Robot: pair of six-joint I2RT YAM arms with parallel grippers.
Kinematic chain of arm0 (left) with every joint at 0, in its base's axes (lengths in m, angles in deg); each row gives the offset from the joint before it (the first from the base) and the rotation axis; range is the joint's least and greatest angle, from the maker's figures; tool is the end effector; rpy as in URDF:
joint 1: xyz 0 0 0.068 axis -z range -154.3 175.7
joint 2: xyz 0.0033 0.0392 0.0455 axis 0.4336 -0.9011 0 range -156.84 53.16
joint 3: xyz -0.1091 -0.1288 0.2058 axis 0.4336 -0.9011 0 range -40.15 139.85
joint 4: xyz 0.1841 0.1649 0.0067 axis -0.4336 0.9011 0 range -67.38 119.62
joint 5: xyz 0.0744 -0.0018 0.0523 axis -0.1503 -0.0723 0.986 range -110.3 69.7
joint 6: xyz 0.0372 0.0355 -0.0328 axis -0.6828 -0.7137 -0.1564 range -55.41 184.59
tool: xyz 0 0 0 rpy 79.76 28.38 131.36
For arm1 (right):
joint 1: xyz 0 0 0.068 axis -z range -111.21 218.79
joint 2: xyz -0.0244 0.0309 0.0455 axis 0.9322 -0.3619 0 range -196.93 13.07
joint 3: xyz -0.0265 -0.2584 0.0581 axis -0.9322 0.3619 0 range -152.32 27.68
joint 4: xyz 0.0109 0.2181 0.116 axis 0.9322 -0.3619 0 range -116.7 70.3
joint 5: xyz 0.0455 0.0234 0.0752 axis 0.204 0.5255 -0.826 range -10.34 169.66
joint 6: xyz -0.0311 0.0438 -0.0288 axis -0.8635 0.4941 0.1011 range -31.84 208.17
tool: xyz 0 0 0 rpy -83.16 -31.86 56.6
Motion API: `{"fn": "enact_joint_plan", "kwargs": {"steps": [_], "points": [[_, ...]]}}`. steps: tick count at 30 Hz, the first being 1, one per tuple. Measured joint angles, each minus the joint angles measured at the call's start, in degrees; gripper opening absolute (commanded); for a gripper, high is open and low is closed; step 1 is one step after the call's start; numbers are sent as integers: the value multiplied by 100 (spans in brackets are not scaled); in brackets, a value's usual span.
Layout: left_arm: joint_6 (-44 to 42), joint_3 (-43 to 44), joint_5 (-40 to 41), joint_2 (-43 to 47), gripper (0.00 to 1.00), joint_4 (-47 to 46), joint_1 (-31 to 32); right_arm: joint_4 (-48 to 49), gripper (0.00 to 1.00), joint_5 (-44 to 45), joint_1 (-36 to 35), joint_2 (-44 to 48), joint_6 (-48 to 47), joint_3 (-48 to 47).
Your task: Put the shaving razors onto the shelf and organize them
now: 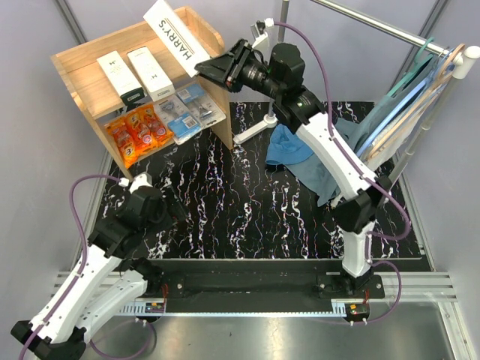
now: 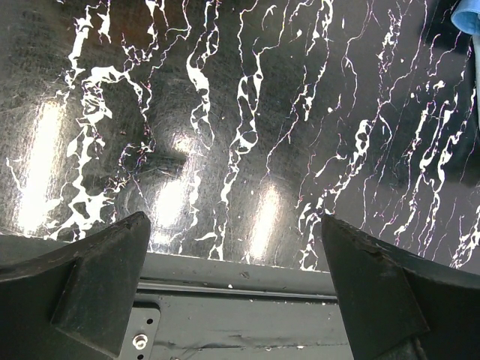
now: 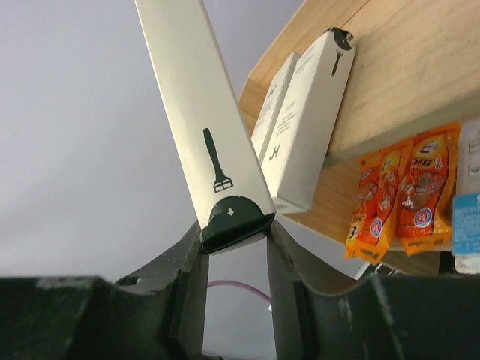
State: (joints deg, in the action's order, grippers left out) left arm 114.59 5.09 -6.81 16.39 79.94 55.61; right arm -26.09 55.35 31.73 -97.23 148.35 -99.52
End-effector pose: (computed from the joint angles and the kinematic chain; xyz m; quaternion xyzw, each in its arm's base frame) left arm 0.1010 -0.0458 0.2715 -0.2028 0.9083 -0.1397 0.3381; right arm 0.3281 0.2711 0.5000 -0.0334 0.6448 0.6530 0.3958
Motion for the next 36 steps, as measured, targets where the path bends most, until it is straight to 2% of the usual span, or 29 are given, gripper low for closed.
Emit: {"fn": "enact_joint_plan", "kwargs": {"steps": [5, 9, 25, 33, 36], "points": [[0, -50, -7, 9, 99, -2, 0, -133, 13, -151, 85, -907, 304, -1244], [0, -85, -22, 11, 99, -2, 0, -254, 13, -192, 85, -1333, 542, -1711], [-2, -90, -28, 118, 99, -2, 0, -400, 17, -190, 85, -1558, 1113, -1720], [-2, -170, -52, 122, 99, -2, 0, -365, 27, -291, 85, -1558, 1300, -1482], [-2, -177, -70, 122, 99, -2, 0, -393, 36, -302, 85, -1558, 1325, -1281]]}}
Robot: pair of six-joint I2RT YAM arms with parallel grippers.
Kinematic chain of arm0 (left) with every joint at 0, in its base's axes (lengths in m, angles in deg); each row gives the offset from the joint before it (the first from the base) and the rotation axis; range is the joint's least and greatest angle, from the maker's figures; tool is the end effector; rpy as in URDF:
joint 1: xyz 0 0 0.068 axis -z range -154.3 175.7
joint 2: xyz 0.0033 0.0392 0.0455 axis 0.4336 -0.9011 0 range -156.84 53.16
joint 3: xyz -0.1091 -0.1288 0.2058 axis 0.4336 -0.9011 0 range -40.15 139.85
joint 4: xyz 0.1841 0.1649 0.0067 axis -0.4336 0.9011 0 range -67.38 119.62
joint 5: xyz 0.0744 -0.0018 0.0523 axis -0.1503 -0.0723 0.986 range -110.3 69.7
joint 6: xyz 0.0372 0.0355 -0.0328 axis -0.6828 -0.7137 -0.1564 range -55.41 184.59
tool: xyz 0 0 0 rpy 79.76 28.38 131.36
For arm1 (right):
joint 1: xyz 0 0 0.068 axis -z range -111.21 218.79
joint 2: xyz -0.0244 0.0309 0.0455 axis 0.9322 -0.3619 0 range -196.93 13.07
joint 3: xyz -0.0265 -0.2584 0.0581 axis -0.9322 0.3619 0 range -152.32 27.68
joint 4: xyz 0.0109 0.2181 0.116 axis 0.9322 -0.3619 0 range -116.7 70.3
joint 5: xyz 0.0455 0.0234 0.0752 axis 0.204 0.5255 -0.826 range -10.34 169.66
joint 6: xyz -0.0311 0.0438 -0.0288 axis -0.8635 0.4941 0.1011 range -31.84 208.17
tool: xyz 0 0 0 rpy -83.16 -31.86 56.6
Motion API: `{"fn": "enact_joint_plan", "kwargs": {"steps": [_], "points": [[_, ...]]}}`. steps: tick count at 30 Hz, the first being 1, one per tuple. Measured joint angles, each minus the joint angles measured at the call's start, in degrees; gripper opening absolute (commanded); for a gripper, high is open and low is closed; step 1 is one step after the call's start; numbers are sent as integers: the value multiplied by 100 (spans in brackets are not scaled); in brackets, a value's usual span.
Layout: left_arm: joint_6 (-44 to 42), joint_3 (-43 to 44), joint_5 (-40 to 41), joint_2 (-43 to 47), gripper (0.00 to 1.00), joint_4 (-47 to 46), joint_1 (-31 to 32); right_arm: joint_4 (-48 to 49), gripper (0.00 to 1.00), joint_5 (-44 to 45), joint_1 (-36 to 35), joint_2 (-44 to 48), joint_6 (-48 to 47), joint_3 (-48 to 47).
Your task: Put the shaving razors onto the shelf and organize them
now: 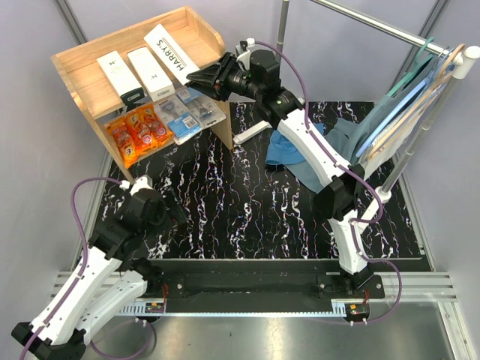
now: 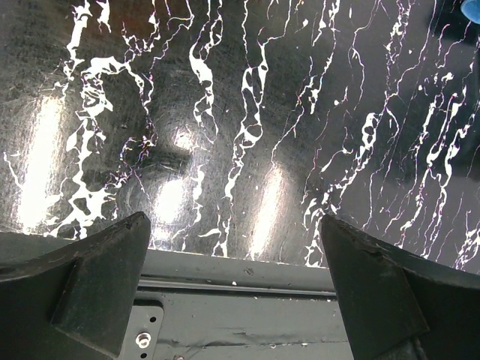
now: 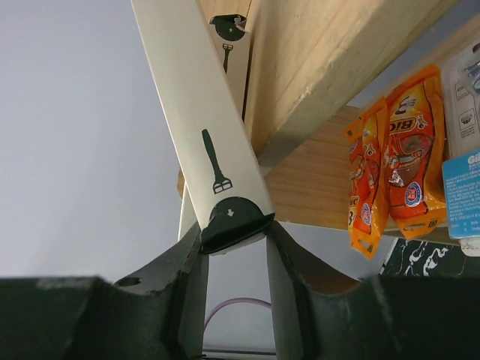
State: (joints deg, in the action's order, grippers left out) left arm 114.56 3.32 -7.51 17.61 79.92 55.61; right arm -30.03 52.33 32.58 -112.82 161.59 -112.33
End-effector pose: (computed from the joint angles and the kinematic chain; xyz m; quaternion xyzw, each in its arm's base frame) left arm 0.0980 -0.0447 0.2641 -0.2004 0.9110 -0.1413 0.3315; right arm 0.3856 0.3081 0.4437 0.0484 0.6843 0.6728 0.2768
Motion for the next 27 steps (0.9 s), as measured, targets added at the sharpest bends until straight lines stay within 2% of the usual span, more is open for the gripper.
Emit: {"fn": "enact_joint_plan", "kwargs": {"steps": [1, 2, 5, 9, 22, 24, 27], "points": [[-2, 0, 2, 0, 99, 0, -2, -15, 41, -2, 0, 0, 24, 44], [-2, 0, 0, 13, 99, 0, 0, -4, 55, -9, 0, 0, 24, 52], [-2, 0, -11, 35, 99, 0, 0, 48, 72, -33, 0, 0, 42, 52], [-2, 0, -15, 35, 99, 0, 0, 111, 81, -20, -2, 2, -28, 52], [-2, -125, -22, 101, 99, 2, 0, 234, 82, -24, -4, 271, -142, 304], [-2, -136, -22, 107, 99, -4, 0, 291, 79, -37, -4, 417, -170, 457], [-2, -184, -31, 107, 99, -2, 0, 439, 58, -48, -7, 750, -212, 868]]}}
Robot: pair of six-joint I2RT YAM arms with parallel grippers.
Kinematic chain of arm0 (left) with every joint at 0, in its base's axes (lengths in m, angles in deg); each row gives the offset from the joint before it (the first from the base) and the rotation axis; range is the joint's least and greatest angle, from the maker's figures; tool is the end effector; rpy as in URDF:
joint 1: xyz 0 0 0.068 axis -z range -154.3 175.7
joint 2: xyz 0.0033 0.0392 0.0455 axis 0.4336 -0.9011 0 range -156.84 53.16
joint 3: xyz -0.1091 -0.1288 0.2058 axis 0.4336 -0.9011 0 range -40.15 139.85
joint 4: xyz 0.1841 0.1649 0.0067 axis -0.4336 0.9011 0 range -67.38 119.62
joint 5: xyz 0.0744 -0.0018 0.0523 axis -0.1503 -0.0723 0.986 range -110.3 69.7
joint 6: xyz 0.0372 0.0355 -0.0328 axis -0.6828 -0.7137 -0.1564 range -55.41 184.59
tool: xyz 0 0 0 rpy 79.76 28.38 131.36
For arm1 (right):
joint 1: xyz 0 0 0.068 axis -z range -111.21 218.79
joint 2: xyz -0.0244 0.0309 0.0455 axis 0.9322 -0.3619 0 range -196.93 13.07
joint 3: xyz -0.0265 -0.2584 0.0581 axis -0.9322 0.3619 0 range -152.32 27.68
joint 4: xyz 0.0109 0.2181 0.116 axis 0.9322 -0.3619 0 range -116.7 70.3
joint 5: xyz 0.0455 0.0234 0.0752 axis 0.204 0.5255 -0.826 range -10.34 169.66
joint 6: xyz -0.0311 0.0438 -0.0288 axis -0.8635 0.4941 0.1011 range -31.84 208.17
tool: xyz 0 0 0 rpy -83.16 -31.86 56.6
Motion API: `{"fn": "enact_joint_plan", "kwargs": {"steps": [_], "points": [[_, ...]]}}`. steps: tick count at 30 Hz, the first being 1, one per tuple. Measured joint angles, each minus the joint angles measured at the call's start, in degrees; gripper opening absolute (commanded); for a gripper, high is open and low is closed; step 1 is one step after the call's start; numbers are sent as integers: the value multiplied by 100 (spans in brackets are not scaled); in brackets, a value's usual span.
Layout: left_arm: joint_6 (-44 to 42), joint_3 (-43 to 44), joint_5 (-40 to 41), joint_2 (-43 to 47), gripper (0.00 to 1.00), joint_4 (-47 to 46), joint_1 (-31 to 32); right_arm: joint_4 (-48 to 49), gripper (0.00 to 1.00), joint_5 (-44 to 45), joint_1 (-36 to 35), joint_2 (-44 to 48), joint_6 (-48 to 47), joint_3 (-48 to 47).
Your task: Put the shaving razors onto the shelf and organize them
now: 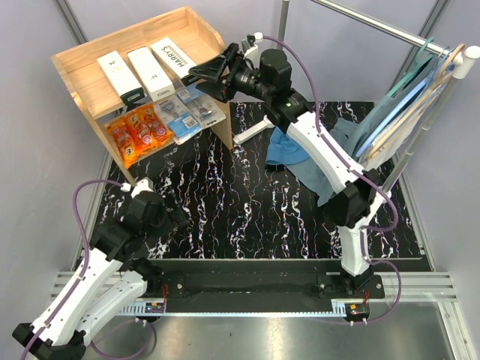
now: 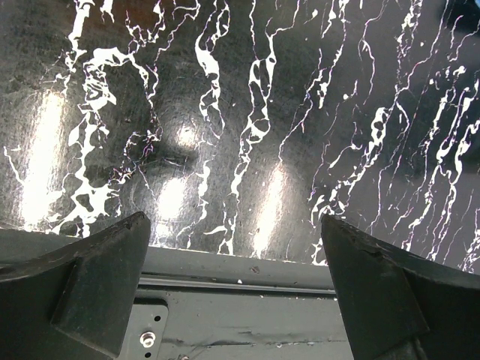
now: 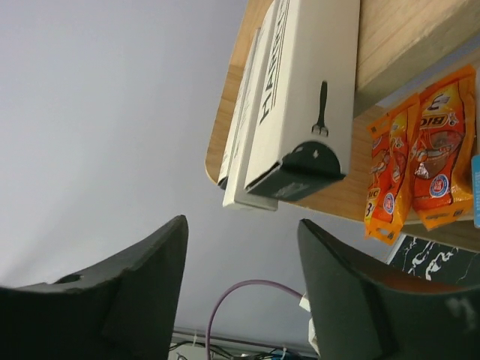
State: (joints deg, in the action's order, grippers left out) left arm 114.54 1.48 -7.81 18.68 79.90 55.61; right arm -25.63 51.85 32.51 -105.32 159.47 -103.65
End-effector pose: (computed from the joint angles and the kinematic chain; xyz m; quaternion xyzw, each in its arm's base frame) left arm 0.0956 -0.0435 0.2562 -0.1991 0.9138 -0.1390 0.3255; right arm 0.3633 0.2929 0.4637 0.0218 0.6675 0.6807 0.3010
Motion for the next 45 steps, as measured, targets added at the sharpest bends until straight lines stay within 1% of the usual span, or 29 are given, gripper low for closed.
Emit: {"fn": "enact_joint_plan", "kwargs": {"steps": [1, 2, 4, 5, 9, 14, 18, 26, 31, 37, 45], "points": [[0, -9, -4, 0, 99, 4, 0, 125, 51, -4, 0, 142, -4, 221], [0, -15, -7, 0, 99, 2, 0, 234, 39, -15, 0, 295, -11, 461], [2, -22, -7, 2, 99, 0, 0, 498, 26, -28, -2, 560, -7, 909], [0, -26, -7, 4, 99, 0, 0, 603, 17, -31, -4, 649, 13, 1071], [2, -52, -9, 31, 99, 2, 0, 844, 10, -48, -11, 688, 68, 1255], [2, -52, -11, 31, 99, 0, 0, 927, 9, -85, -11, 459, 103, 1029], [0, -52, -11, 33, 99, 0, 0, 844, 9, -116, -11, -70, 101, 291], [0, -52, -11, 31, 99, 0, 0, 308, 9, -179, -11, -1025, 122, -1045], [2, -52, -11, 33, 99, 0, 0, 173, 9, -181, -11, -1355, 179, -1484], [2, -55, -11, 42, 99, 0, 0, 155, 9, -186, -11, -1279, 162, -1342], [-2, -63, -11, 28, 99, -24, 0, 50, 9, -181, -197, -487, -114, -129]]}}
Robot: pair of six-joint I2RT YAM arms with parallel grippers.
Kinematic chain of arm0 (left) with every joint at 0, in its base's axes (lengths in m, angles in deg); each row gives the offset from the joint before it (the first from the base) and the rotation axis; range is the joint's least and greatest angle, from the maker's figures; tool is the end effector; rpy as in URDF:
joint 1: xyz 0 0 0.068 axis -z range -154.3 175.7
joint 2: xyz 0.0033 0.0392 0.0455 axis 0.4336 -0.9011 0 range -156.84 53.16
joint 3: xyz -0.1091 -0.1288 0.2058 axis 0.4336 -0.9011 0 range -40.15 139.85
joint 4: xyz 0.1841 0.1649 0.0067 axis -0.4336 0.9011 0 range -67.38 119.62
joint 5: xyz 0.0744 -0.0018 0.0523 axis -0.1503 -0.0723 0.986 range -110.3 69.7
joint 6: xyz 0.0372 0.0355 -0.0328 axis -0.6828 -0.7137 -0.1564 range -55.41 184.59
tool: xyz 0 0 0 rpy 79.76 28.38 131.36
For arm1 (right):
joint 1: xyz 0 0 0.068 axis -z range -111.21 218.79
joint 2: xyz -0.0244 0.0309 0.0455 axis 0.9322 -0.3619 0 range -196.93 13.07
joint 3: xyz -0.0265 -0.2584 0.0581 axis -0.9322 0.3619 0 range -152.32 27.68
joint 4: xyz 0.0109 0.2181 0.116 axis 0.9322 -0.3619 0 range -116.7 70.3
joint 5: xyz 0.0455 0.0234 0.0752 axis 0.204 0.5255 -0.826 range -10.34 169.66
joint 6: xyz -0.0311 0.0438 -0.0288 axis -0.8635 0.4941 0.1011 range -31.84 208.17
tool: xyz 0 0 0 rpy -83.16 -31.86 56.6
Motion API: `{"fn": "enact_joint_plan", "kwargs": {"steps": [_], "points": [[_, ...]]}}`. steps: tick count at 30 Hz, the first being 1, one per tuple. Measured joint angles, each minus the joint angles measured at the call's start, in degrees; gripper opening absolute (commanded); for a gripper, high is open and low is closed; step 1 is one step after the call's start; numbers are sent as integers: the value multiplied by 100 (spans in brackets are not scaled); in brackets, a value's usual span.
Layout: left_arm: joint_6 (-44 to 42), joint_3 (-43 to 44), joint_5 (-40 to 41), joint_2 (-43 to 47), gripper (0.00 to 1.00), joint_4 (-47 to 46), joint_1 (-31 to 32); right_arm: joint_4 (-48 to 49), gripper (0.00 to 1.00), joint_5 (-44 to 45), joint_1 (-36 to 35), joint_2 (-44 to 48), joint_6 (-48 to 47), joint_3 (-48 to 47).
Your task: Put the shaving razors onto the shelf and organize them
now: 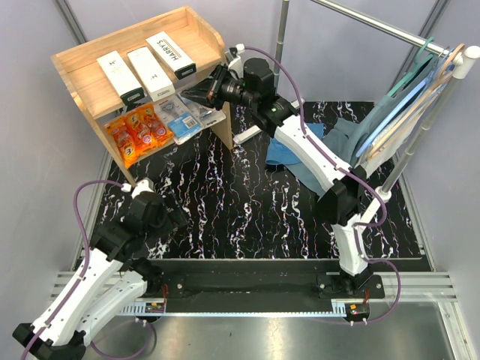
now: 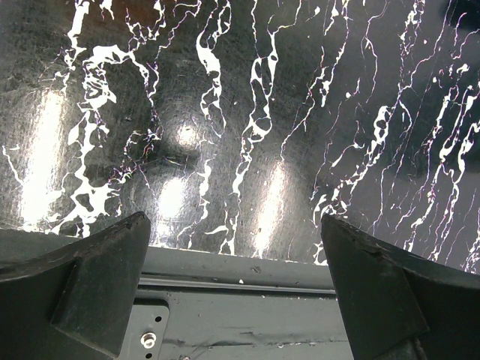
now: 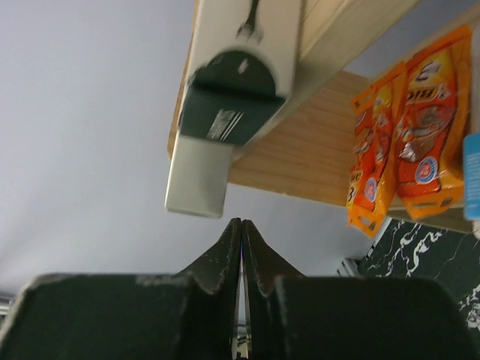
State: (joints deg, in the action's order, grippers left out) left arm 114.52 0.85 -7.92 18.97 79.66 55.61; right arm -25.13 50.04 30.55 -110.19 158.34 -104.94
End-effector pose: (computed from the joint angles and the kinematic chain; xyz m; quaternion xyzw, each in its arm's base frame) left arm 0.0952 -0.0434 0.2537 -0.1986 0.9143 -0.1391 0.3244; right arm 0.3720 0.3217 0.4329 0.0018 0.6857 0.6752 0.2718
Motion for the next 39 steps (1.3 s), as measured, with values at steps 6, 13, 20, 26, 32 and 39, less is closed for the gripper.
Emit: {"fn": "enact_joint_plan", "kwargs": {"steps": [6, 13, 20, 26, 32, 39], "points": [[-4, 0, -2, -9, 99, -15, 0, -20, 9, -2, -398, 450, -188, 385], [-11, -2, -7, -7, 99, -15, 0, 22, 9, 15, -551, 520, -284, 439], [-22, -2, -11, -4, 99, -15, 0, -15, 9, 68, -546, -39, -251, -398], [-42, -2, -11, -4, 99, -15, 0, -140, 9, 168, -527, -828, -151, -1464], [-48, -2, -11, -2, 99, -13, 0, -282, 10, 304, -437, -1078, -79, -1633], [-48, -2, -11, 9, 99, -13, 0, -339, 10, 415, -376, -1097, -68, -1779]]}}
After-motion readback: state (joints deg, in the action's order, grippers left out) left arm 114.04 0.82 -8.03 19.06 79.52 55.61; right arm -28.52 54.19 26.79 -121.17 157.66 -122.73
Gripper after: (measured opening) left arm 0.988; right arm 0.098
